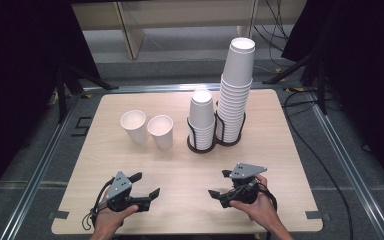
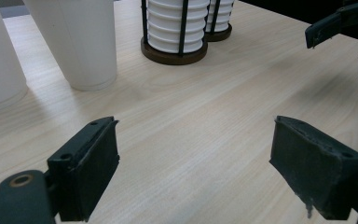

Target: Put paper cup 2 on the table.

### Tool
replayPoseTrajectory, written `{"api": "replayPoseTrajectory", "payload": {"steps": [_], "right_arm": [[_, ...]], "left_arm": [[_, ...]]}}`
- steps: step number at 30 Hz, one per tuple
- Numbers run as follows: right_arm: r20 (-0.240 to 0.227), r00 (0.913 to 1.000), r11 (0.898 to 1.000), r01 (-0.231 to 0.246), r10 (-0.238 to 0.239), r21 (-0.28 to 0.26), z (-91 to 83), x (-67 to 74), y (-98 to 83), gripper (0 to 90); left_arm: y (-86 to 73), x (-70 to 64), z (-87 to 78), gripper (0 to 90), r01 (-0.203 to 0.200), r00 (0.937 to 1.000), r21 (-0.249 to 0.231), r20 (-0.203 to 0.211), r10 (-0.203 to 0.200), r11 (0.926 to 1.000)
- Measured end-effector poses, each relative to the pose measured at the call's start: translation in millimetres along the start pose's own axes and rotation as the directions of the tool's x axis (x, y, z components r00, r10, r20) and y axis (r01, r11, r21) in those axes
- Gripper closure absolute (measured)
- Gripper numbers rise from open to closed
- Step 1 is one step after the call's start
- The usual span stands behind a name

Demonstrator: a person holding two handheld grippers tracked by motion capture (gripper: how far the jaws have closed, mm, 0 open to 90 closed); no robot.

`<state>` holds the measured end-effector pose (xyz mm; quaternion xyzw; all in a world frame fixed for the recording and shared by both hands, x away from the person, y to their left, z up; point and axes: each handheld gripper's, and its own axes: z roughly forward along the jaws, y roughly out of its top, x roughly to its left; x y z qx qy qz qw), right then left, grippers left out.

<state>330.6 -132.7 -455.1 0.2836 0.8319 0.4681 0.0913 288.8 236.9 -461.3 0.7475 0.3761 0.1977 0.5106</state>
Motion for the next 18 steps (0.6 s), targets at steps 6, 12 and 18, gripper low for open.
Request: {"api": "replayPoseTrajectory", "payload": {"steps": [6,12,18], "right_arm": [[-0.004,0.9999,1.000,-0.016,0.016,0.006,-5.1,1.3,-4.7,15.9],[0.000,0.9999,1.000,-0.011,0.011,0.003,-10.6,3.3,-9.0,15.9],[-0.003,0.9998,0.999,-0.019,0.019,0.035,-16.1,9.6,-17.3,15.7]], "left_arm": [[-3.0,-3.5,-6.3,14.4,-0.003,1.0000,0.008,0.008,0.003,1.0000],[-6.2,-7.1,-9.9,14.4,-0.009,0.9999,0.023,0.009,0.009,0.9997],[-9.8,-12.7,-12.7,14.4,-0.012,0.9995,0.036,0.031,0.011,0.9993]]}}
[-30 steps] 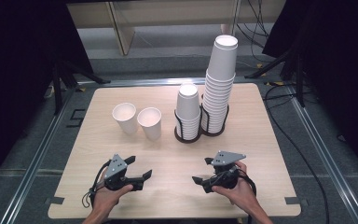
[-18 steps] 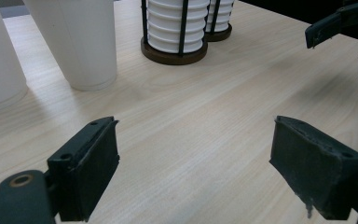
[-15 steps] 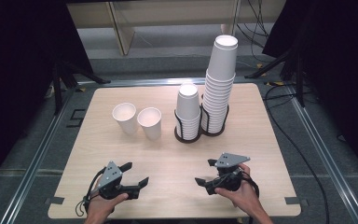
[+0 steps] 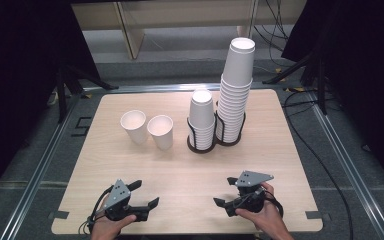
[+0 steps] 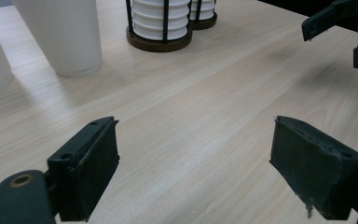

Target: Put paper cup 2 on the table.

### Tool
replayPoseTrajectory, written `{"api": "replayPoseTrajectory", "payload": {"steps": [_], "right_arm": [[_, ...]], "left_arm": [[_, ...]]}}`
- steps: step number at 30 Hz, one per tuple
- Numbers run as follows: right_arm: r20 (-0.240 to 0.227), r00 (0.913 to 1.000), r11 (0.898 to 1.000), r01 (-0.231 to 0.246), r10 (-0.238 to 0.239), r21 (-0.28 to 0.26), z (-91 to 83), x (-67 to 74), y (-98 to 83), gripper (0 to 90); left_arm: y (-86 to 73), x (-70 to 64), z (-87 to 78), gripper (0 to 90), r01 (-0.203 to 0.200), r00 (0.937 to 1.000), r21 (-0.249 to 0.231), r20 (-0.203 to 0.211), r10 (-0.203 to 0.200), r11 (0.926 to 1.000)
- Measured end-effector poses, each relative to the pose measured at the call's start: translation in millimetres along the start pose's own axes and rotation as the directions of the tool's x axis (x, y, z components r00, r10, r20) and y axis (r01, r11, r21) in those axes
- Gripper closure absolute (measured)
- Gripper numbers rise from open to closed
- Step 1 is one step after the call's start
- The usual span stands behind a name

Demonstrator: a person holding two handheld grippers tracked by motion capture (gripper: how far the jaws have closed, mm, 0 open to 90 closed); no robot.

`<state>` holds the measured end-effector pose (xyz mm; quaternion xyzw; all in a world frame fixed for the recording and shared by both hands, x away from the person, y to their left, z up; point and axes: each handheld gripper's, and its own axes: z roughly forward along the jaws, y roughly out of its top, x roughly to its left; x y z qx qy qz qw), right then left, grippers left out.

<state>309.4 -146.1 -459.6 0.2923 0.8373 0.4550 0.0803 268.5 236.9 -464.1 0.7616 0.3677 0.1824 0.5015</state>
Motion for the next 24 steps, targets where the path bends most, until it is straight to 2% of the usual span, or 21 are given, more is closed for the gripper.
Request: {"api": "replayPoseTrajectory", "payload": {"steps": [1,2,5,6,7,9,10,12,13,14,15,16,17,20,21,22,24], "right_arm": [[-0.017,0.9999,1.000,0.001,-0.001,0.000,0.2,1.0,-1.9,15.7],[0.001,1.0000,1.000,0.007,-0.007,0.016,-1.8,2.8,-3.4,15.7],[0.001,1.0000,0.999,0.006,-0.006,0.034,-4.6,6.5,-8.6,15.8],[0.002,0.9999,0.999,0.016,-0.016,0.042,-6.1,7.2,-10.6,15.8],[0.001,1.0000,0.999,0.003,-0.003,0.043,-6.6,8.5,-12.3,15.7],[0.002,0.9999,0.999,0.011,-0.011,0.049,-8.0,9.6,-15.8,15.8],[-0.004,1.0000,0.998,0.000,0.000,0.058,-8.6,10.9,-17.5,15.8],[-0.003,1.0000,0.998,0.003,-0.003,0.068,-9.6,12.7,-20.5,15.8],[-0.021,0.9998,0.997,0.005,-0.003,0.072,-9.4,13.1,-22.1,15.8],[-0.006,0.9999,0.997,0.016,-0.016,0.078,-10.4,13.8,-23.3,15.8],[-0.021,0.9998,0.997,0.009,-0.007,0.078,-9.9,14.8,-24.9,15.8],[-0.011,0.9999,0.996,0.010,-0.009,0.090,-10.9,15.7,-25.8,15.8],[-0.013,0.9998,0.995,0.013,-0.012,0.096,-11.3,16.3,-26.4,15.8],[-0.004,0.9998,0.995,0.020,-0.020,0.097,-11.5,16.4,-27.0,15.8],[-0.002,0.9998,0.995,0.021,-0.021,0.097,-11.5,16.2,-26.9,15.8],[0.000,0.9998,0.995,0.019,-0.019,0.098,-11.6,16.2,-26.7,15.8],[-0.002,0.9998,0.995,0.019,-0.019,0.099,-12.0,16.0,-26.3,15.8]], "left_arm": [[-0.8,-0.4,0.4,14.4,-0.002,0.9999,-0.003,0.014,0.002,1.0000],[-1.3,-1.5,0.1,14.4,-0.009,0.9998,0.000,0.015,0.009,1.0000],[-3.4,-4.8,0.1,14.5,-0.025,0.9991,0.007,0.034,0.025,0.9997],[-3.7,-5.9,-0.1,14.5,-0.027,0.9989,0.015,0.040,0.026,0.9995],[-3.7,-7.0,-1.1,14.4,-0.043,0.9985,0.036,0.037,0.042,0.9984],[-4.7,-10.9,0.4,14.5,-0.042,0.9979,0.026,0.051,0.040,0.9988],[-5.2,-12.2,0.9,14.5,-0.049,0.9973,0.023,0.056,0.047,0.9985],[-5.0,-15.5,0.0,14.5,-0.058,0.9969,0.037,0.056,0.056,0.9976],[-5.4,-16.6,0.6,14.5,-0.061,0.9963,0.032,0.062,0.059,0.9976],[-5.5,-19.3,0.5,14.5,-0.054,0.9964,0.030,0.067,0.052,0.9981],[-5.3,-21.0,-0.1,14.5,-0.060,0.9960,0.038,0.069,0.057,0.9975],[-5.4,-21.9,0.4,14.5,-0.064,0.9949,0.033,0.080,0.061,0.9974],[-5.3,-22.3,0.0,14.5,-0.078,0.9943,0.040,0.077,0.074,0.9962],[-4.7,-22.5,0.2,14.5,-0.085,0.9945,0.046,0.066,0.082,0.9954],[-5.1,-22.5,1.6,14.5,-0.067,0.9953,0.030,0.072,0.065,0.9973],[-4.7,-21.0,0.8,14.5,-0.082,0.9947,0.044,0.065,0.079,0.9957],[-4.4,-21.1,0.8,14.5,-0.078,0.9954,0.048,0.060,0.075,0.9958]]}}
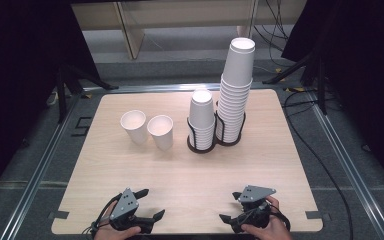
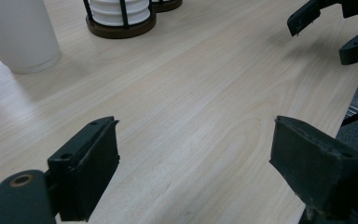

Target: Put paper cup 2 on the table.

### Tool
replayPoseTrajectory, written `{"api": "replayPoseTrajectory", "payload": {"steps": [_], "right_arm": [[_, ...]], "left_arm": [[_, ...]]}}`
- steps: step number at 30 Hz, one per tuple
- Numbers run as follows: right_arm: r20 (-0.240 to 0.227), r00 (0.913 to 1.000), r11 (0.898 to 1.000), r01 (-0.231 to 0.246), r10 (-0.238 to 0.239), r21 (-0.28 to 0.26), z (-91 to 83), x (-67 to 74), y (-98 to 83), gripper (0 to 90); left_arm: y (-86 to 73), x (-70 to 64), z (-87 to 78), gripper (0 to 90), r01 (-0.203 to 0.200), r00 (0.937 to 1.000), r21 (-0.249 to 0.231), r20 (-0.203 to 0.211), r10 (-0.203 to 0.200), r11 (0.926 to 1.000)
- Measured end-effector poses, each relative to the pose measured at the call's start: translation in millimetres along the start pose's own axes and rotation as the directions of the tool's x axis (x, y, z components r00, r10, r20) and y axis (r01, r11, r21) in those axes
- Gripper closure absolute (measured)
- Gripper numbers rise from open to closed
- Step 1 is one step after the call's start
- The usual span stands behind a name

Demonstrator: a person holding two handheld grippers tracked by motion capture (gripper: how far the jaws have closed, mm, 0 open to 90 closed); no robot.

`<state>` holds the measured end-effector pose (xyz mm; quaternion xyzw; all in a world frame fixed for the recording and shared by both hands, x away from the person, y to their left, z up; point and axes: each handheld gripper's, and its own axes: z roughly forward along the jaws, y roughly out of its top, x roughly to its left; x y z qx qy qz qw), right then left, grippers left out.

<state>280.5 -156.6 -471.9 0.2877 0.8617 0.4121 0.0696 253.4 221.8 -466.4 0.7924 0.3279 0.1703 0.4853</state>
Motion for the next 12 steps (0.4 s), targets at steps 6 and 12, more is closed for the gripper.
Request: {"api": "replayPoseTrajectory", "payload": {"steps": [6,12], "right_arm": [[0.006,1.0000,1.000,0.003,-0.003,0.003,0.5,-0.4,0.0,15.8],[0.004,1.0000,1.000,-0.007,0.007,0.010,0.5,-0.6,-0.3,15.7]], "left_arm": [[-0.5,0.9,2.6,14.5,0.003,1.0000,-0.002,0.005,-0.003,1.0000],[0.7,1.0,1.3,14.5,0.000,1.0000,0.014,0.001,0.000,0.9999]]}}
